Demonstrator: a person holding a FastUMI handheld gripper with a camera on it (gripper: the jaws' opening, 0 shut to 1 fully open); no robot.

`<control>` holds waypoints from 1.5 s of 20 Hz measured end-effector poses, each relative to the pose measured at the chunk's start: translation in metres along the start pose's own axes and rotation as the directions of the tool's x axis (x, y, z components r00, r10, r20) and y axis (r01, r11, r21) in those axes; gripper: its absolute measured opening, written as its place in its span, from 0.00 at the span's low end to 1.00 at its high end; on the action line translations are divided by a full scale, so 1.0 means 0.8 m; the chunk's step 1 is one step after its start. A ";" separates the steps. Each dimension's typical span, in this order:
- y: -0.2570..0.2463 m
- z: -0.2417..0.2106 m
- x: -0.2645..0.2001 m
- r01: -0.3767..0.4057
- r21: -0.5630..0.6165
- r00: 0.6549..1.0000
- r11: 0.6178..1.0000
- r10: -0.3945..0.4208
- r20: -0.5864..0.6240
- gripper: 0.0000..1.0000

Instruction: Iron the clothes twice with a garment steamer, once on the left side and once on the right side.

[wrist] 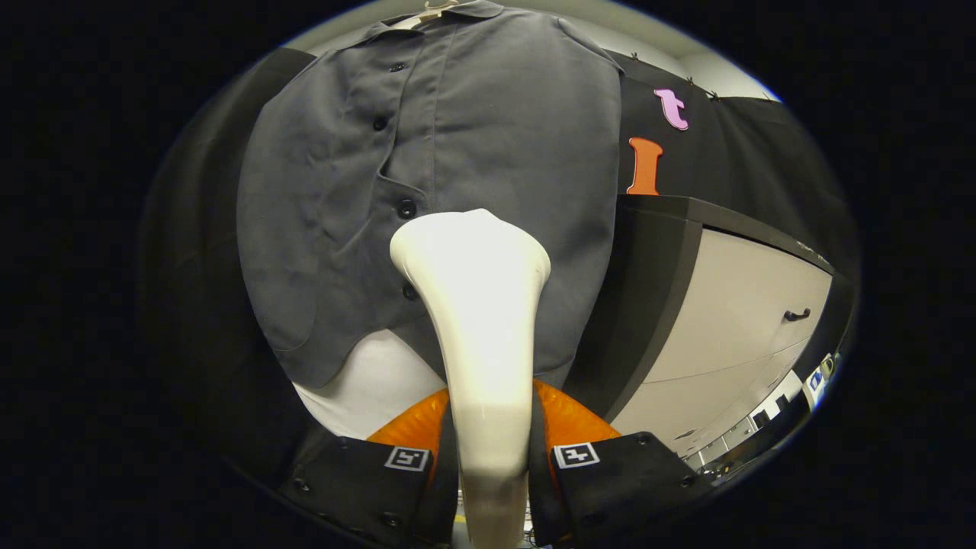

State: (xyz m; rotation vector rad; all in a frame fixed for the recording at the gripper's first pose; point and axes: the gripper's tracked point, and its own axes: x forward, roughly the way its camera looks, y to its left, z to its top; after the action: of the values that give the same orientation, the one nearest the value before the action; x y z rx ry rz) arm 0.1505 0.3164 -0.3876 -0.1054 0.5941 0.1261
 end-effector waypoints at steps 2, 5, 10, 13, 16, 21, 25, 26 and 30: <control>0.002 0.003 -0.006 -0.006 0.002 1.000 1.000 0.005 0.003 0.45; 0.011 0.031 -0.025 -0.033 0.008 0.998 0.999 0.032 0.047 0.45; 0.028 0.126 -0.057 -0.073 -0.009 0.979 0.997 0.073 0.189 0.45; 0.039 0.198 -0.073 -0.101 -0.018 0.952 0.995 0.102 0.289 0.45; 0.061 0.260 -0.085 -0.144 -0.036 0.918 0.989 0.147 0.368 0.45; 0.113 0.339 -0.091 -0.226 -0.070 0.859 0.972 0.232 0.456 0.45; 0.152 0.366 -0.091 -0.273 -0.108 0.829 0.956 0.291 0.477 0.45; 0.162 0.367 -0.088 -0.286 -0.116 0.826 0.951 0.306 0.474 0.45; 0.193 0.360 -0.069 -0.309 -0.156 0.827 0.938 0.346 0.444 0.45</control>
State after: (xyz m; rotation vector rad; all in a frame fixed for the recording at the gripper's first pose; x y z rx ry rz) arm 0.2408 0.5026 -0.1289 -0.0428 0.1165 0.4982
